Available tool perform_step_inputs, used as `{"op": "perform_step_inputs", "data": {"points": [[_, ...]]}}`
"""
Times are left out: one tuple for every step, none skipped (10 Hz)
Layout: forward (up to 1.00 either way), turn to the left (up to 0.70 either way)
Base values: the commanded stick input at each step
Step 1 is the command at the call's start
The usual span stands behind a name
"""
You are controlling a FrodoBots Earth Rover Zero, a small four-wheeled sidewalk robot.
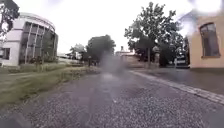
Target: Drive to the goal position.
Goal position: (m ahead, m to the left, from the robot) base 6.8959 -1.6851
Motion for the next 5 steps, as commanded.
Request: {"op": "perform_step_inputs", "data": {"points": [[0.70, 0.00], [0.70, 0.00], [0.70, 0.00], [0.70, 0.00], [0.70, 0.00]]}}
